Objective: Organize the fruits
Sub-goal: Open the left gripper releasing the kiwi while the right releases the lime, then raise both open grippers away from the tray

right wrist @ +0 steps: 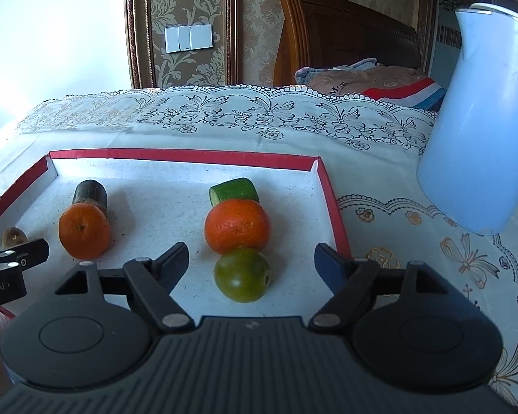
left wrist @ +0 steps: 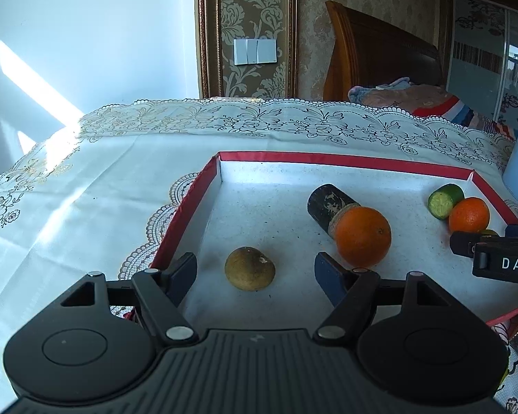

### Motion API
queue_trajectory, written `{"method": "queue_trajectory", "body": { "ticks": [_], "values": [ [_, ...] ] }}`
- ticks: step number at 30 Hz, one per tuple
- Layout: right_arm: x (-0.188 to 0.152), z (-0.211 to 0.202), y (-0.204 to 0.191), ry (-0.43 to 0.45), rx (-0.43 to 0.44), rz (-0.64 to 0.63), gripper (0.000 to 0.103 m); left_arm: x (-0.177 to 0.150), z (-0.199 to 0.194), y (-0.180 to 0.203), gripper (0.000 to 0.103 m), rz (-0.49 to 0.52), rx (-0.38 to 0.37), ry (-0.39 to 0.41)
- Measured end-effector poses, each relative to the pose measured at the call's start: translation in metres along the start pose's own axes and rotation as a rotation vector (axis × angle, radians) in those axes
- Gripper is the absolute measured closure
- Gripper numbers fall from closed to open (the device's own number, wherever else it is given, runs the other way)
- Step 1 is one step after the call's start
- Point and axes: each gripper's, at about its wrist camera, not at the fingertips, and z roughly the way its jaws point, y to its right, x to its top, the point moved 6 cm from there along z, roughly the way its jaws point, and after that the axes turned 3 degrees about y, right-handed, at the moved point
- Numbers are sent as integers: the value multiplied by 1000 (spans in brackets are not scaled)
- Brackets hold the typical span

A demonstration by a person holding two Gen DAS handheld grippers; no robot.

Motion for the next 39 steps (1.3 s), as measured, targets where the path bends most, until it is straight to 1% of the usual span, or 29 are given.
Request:
{"method": "queue_trajectory", "body": {
  "ticks": [2,5,14,22,27,39],
  "values": [
    [0,-1,2,2,-4,9,14,0,-2,-2,28,-8,0,3],
    [-2,-3,4,1,10,28,11,0,-5,-4,28,-19,-10,7],
    [-4,-10,5,8,39,47,7,-2,-15,-1,28,11,1,52],
    [-6,-20,6,23,50,53,5,-2,-24,0,27,18,-17,74],
    [-7,-25,6,28,62,61,4,-2,-30,3,27,46,-18,98],
    [-20,-50,8,49,98,76,2,-4,-37,7,26,67,-23,115]
  ]
}}
